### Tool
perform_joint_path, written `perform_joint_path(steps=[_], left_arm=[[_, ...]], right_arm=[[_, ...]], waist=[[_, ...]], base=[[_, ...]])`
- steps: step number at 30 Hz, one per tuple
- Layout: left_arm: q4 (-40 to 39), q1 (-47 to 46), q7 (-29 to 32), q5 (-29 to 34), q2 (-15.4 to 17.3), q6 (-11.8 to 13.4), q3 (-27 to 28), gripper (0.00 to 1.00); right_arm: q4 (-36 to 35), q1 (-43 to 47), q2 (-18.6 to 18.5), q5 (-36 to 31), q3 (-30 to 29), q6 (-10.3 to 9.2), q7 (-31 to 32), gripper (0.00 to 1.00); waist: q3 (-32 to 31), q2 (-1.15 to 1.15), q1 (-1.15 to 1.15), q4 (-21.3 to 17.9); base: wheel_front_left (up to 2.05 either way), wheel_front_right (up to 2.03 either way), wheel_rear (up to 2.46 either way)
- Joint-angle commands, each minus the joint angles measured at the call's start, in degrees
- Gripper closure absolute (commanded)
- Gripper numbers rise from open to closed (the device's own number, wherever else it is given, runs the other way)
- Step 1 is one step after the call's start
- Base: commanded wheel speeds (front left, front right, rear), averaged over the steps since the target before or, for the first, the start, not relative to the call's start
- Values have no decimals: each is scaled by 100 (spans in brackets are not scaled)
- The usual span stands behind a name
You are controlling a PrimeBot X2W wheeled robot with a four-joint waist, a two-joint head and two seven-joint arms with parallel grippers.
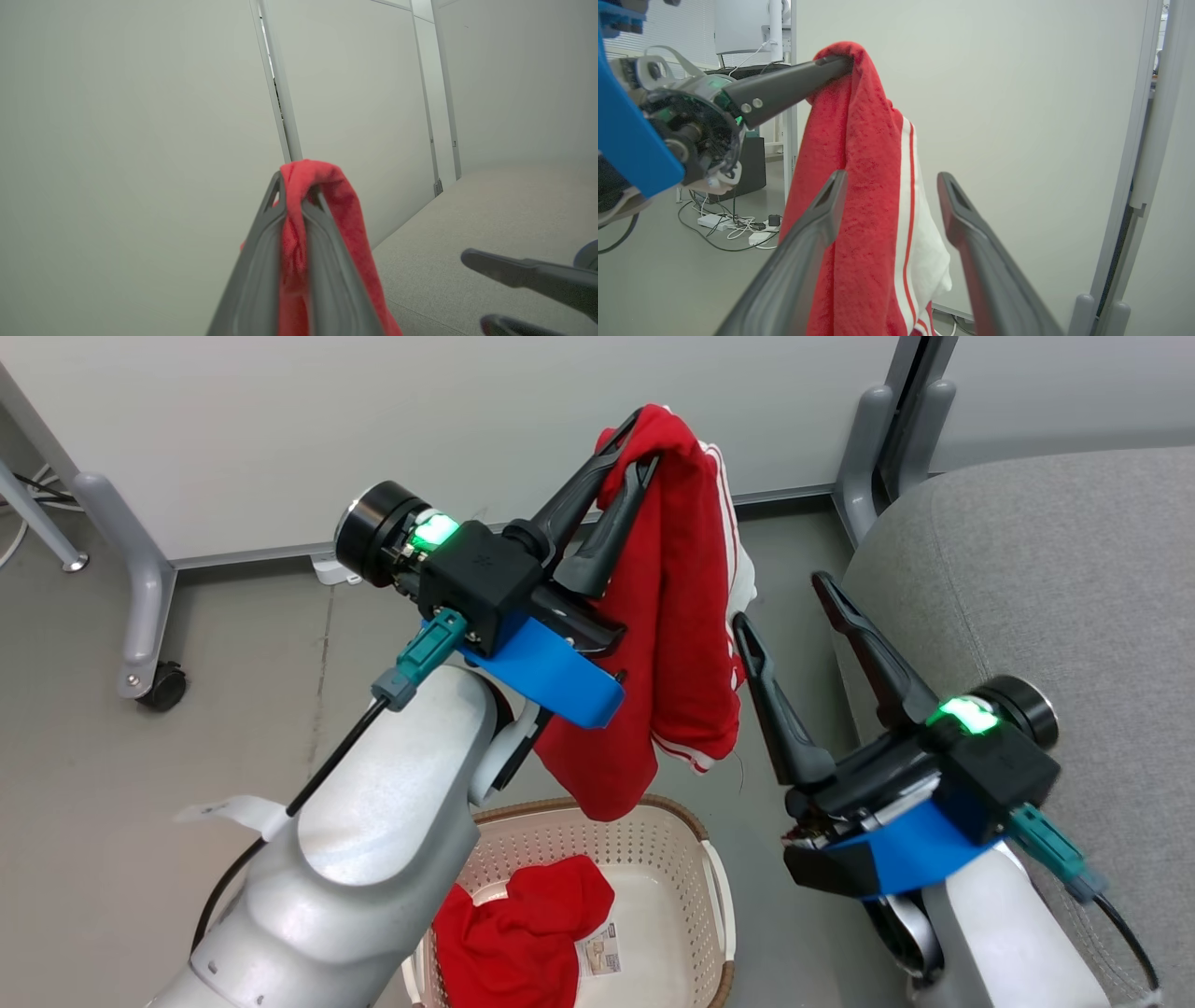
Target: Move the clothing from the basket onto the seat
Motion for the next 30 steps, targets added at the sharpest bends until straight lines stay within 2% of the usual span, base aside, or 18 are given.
perform_joint_path(steps=[1,9,15,19,20,21,30], left_arm=[[0,-73,-28,40,-28,-25,13,100],[-33,-177,-29,106,-190,-56,-175,100],[-20,-220,-29,117,-265,-89,-431,100],[-53,-231,-29,85,-297,-96,-579,100],[-52,-235,-29,75,-300,-97,-601,100],[-49,-240,-29,72,-307,-100,-627,100],[43,-205,-29,57,-321,-110,-621,100]], right_arm=[[73,-118,-6,-55,48,3,-22,0],[728,-946,118,-468,67,3,-22,0],[1591,-1274,164,-945,-83,3,-22,0],[2087,-1412,171,-715,-75,3,-22,0],[2151,-1441,171,-647,-45,3,-23,81],[2180,-1462,170,-564,-16,3,-22,100],[2194,-1374,170,-232,76,3,-22,100]], waist=[[21,0,0,16],[210,0,0,158],[271,0,0,300],[264,0,0,375],[257,0,0,387],[252,0,0,395],[208,0,0,349]], base=[[0,0,0],[0,0,0],[0,0,0],[0,0,0],[0,0,0],[0,0,0],[0,0,0]])
